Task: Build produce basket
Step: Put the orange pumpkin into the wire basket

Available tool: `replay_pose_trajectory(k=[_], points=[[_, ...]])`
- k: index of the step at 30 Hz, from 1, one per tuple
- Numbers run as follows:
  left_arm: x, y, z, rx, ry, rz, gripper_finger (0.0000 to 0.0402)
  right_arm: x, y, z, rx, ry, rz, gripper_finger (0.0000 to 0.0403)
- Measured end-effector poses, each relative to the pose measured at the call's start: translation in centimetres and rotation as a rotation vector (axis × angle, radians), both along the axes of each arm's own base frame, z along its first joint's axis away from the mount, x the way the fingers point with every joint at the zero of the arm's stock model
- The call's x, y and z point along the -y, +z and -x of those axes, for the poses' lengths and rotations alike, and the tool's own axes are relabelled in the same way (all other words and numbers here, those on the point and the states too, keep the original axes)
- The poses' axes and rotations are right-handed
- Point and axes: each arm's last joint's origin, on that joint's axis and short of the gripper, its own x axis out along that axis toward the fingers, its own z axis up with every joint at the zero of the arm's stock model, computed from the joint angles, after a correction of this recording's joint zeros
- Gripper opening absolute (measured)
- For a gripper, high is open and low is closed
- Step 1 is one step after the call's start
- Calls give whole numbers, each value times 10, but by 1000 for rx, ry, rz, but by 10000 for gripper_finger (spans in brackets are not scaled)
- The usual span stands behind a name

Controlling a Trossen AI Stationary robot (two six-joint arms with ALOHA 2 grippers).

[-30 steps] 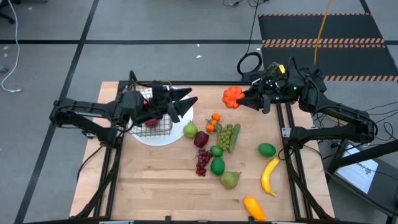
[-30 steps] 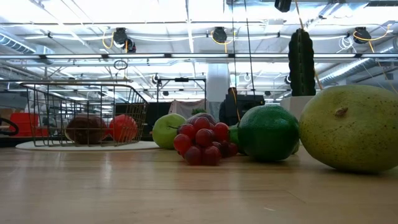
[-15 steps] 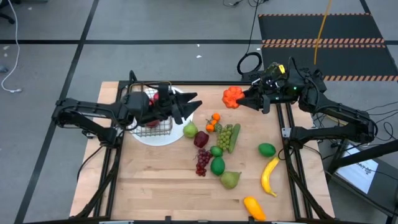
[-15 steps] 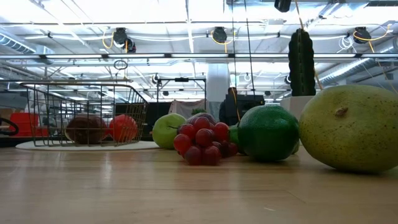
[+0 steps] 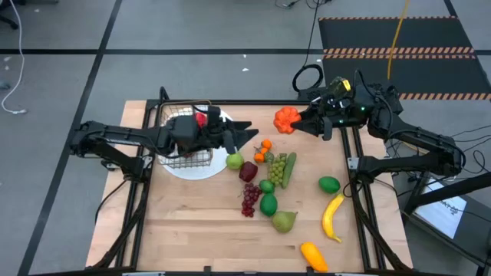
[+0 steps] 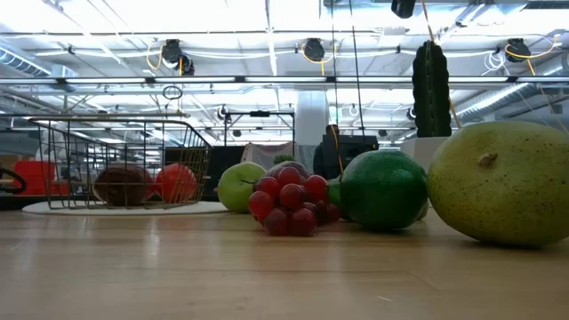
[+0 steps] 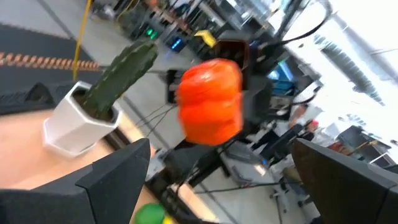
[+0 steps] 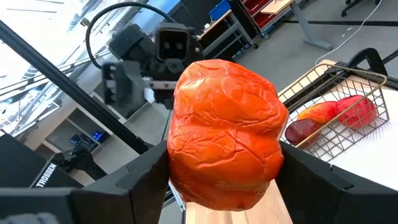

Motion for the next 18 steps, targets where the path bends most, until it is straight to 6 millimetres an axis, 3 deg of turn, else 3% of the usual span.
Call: replay_pose_trajectory(k=[18], points=[[-23,-4,-10,40,-78,25,390,1,-1,-1,-4,-37,5,254]])
